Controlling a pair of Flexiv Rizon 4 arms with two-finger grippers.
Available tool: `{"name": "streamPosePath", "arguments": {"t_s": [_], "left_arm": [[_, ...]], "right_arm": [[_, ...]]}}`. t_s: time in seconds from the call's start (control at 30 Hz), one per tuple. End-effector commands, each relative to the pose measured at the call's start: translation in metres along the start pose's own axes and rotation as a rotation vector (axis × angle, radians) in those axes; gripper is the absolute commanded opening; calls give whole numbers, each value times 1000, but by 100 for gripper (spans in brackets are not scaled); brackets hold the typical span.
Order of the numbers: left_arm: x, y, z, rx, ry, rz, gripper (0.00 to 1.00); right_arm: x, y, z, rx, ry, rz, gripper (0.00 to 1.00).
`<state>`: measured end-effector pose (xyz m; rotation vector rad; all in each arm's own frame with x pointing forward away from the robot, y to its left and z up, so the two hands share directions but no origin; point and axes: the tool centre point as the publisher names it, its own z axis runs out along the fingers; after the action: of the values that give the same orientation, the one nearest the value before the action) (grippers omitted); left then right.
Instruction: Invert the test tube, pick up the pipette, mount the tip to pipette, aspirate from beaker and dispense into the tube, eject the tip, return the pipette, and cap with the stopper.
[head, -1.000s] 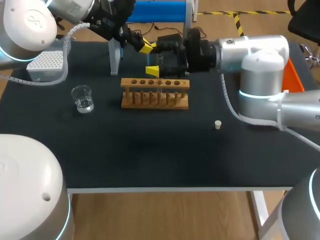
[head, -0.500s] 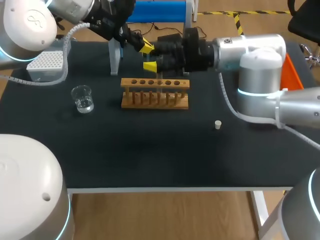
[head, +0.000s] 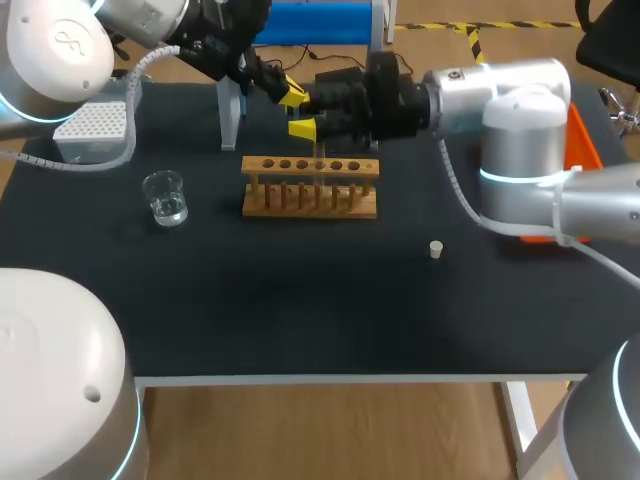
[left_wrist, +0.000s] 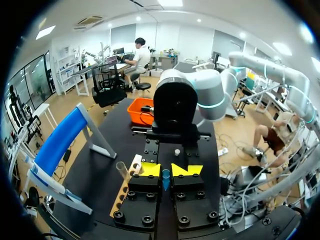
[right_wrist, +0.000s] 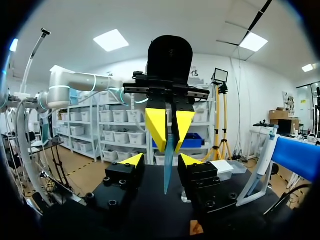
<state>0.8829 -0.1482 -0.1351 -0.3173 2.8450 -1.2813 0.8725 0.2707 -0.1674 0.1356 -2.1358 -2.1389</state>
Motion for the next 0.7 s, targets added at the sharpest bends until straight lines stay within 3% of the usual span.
{"name": "streamPosePath", "arguments": {"t_s": [0.03, 0.7], "left_arm": [[0, 0, -1, -3, 1, -1, 0], [0, 0, -1, -3, 1, -1, 0]], "right_arm": [[-4, 2, 0, 17, 21, 4, 44], [-6, -1, 0, 25, 17, 14, 40]]}}
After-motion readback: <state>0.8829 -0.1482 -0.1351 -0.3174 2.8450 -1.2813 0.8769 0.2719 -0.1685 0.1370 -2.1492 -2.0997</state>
